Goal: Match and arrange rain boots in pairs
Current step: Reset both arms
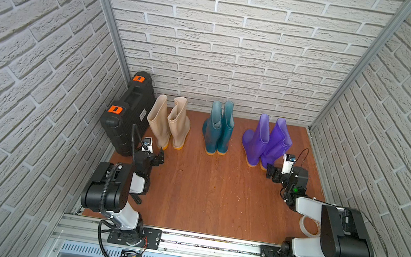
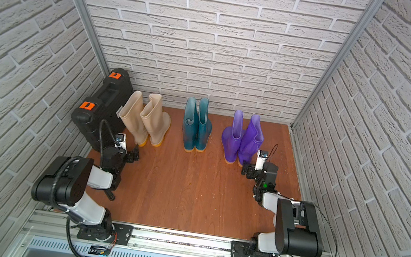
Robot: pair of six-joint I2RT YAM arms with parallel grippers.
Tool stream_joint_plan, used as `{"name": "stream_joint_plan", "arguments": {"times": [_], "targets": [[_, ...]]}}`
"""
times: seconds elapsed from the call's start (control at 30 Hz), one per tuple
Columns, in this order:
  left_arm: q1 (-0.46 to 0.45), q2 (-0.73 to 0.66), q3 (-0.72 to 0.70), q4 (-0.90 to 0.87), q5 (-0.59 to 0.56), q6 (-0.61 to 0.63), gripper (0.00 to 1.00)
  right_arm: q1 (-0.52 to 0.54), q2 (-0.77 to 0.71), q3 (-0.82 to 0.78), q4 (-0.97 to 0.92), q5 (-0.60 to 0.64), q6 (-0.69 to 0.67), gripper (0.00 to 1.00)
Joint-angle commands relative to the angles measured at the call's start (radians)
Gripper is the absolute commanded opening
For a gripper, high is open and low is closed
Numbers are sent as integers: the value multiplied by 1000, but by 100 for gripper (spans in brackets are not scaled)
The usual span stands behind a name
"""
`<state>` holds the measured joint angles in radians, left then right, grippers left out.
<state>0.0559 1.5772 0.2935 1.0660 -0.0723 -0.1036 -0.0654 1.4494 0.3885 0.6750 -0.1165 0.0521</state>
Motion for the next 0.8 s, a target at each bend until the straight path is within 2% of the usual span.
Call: {"name": "stream_joint_plan", "arguments": {"times": [0.0, 0.13, 0.77], "targets": [[0, -6, 37, -35, -2, 13, 98, 32, 26, 5, 101, -26, -48, 100], [7, -7, 99, -162, -15, 1, 98, 39, 35, 3, 117, -32, -53, 100], [12, -8, 96, -149, -5, -3, 98, 40, 37, 12, 98, -23, -54, 100]]}}
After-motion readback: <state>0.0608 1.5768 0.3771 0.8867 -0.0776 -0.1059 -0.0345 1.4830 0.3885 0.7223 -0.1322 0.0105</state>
